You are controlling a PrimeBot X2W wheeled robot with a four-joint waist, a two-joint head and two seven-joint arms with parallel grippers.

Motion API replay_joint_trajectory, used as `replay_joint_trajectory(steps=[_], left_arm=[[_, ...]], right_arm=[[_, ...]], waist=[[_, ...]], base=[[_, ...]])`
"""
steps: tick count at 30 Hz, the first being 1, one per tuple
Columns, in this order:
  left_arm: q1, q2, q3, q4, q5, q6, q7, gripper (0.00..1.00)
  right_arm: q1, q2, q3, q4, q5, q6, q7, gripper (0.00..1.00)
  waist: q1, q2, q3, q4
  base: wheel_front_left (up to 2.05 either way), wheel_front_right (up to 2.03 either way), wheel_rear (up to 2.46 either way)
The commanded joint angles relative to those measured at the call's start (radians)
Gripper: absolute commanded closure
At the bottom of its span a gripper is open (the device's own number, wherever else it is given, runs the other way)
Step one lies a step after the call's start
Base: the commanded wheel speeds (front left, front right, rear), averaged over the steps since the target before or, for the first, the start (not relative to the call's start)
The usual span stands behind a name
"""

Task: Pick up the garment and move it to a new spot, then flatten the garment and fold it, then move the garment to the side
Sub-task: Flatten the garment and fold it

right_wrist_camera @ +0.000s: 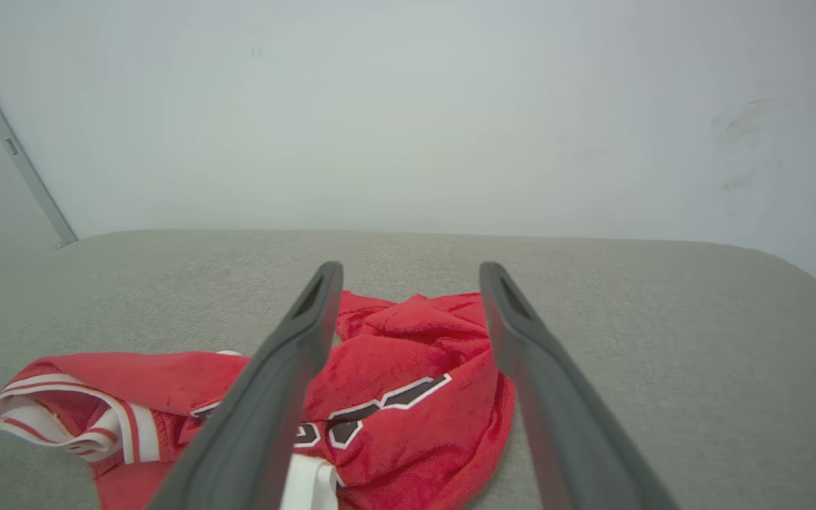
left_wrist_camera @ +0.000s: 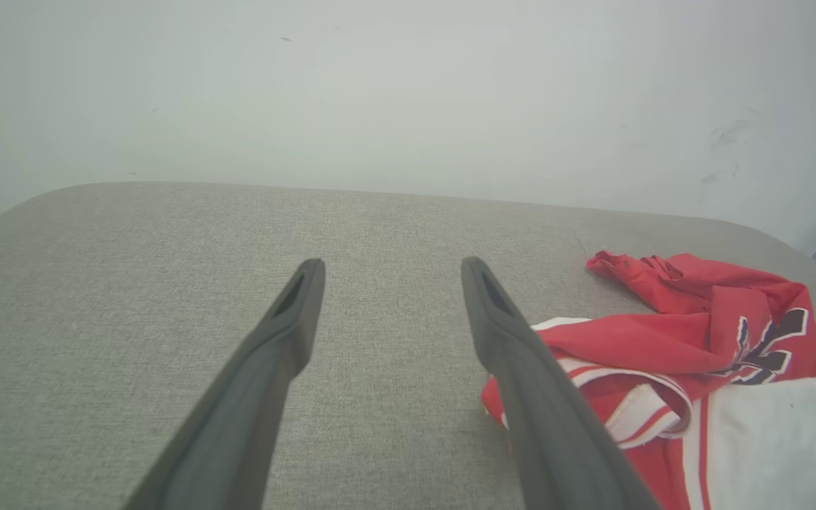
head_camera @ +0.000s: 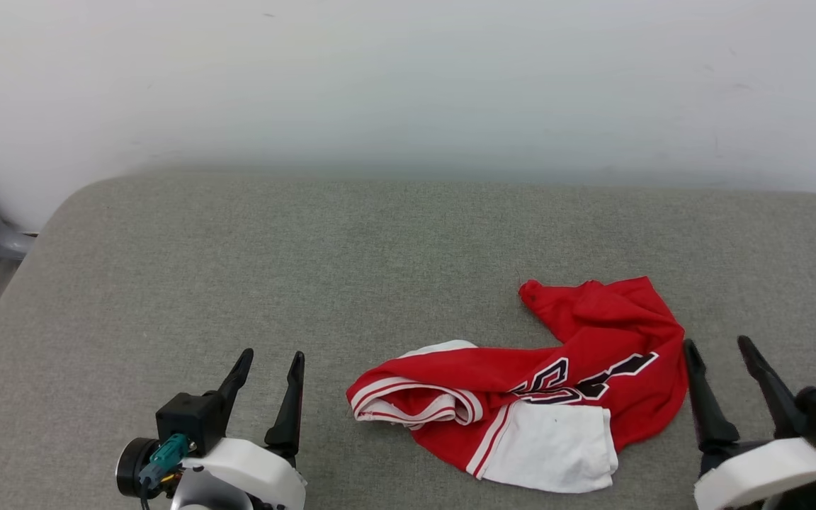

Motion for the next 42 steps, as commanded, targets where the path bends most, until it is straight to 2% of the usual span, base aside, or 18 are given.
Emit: replay_joint_trajectory(steps=[1,6,10,13,17,20,24,27,35,40,41,42], left_arm=[[0.013,0.007,-0.001,-0.005,0.000,0.004,0.004,0.00],[0.014,0.021,0.006,-0.016,-0.004,0.010,0.009,0.00],[0.006,0.034,0.003,-0.029,0.003,0.020,0.025,0.00],[-0.028,0.039,-0.006,-0.039,-0.007,0.006,0.065,0.00],[-0.110,0.043,-0.021,-0.027,-0.068,-0.033,0.187,0.00],[-0.173,0.040,-0.048,0.001,-0.124,-0.051,0.327,0.00],[-0.246,0.052,-0.108,0.038,-0.171,-0.064,0.526,0.00],[-0.282,0.063,-0.150,0.070,-0.189,-0.069,0.627,0.00],[-0.349,0.082,-0.260,0.197,-0.227,-0.075,0.764,0.00],[-0.331,0.089,-0.411,0.251,-0.267,-0.077,0.856,0.00],[-0.328,0.094,-0.437,0.259,-0.273,-0.077,0.864,0.22],[-0.324,0.097,-0.457,0.268,-0.284,-0.077,0.870,0.52]], right_arm=[[0.024,0.009,-0.020,-0.017,-0.006,-0.001,0.009,0.00],[0.094,0.031,-0.102,-0.100,-0.042,-0.001,0.047,0.00],[0.125,0.042,-0.108,-0.147,-0.049,-0.001,0.072,0.00],[0.134,0.049,-0.110,-0.169,-0.052,-0.001,0.081,0.00],[0.134,0.056,-0.108,-0.185,-0.056,-0.001,0.098,0.00],[0.131,0.059,-0.101,-0.193,-0.057,-0.001,0.112,0.00],[0.116,0.061,-0.093,-0.207,-0.058,-0.001,0.123,0.00],[0.098,0.062,-0.088,-0.212,-0.055,-0.001,0.131,0.00],[0.065,0.064,-0.084,-0.198,-0.040,-0.001,0.127,0.00],[0.051,0.064,-0.085,-0.185,-0.031,-0.001,0.122,0.00],[0.050,0.064,-0.084,-0.183,-0.027,-0.001,0.121,0.00],[0.050,0.064,-0.083,-0.180,-0.023,-0.001,0.120,0.00]], waist=[[0.0001,-0.0001,-0.003,0.000],[0.0001,-0.0001,-0.012,-0.006],[0.0001,-0.0001,-0.012,-0.016],[0.0001,-0.0001,-0.007,-0.018],[0.0001,-0.0001,0.005,-0.016],[0.0001,-0.0001,0.021,-0.022],[0.0001,-0.0001,0.061,-0.035],[0.0001,-0.0001,0.098,-0.048],[0.0001,-0.0001,0.172,-0.065],[0.0001,-0.0001,0.181,-0.069],[0.0001,-0.0001,0.180,-0.070],[0.0001,-0.0001,0.177,-0.070]], base=[[0.00,0.00,0.00],[0.00,0.00,0.00],[0.00,0.00,0.00],[0.00,0.00,0.00],[0.00,0.00,0.00],[0.00,0.00,0.00],[0.00,0.00,0.00],[0.00,0.00,0.00],[0.00,0.00,0.00],[0.00,0.00,0.00],[0.00,0.00,0.00],[0.00,0.00,0.00]])
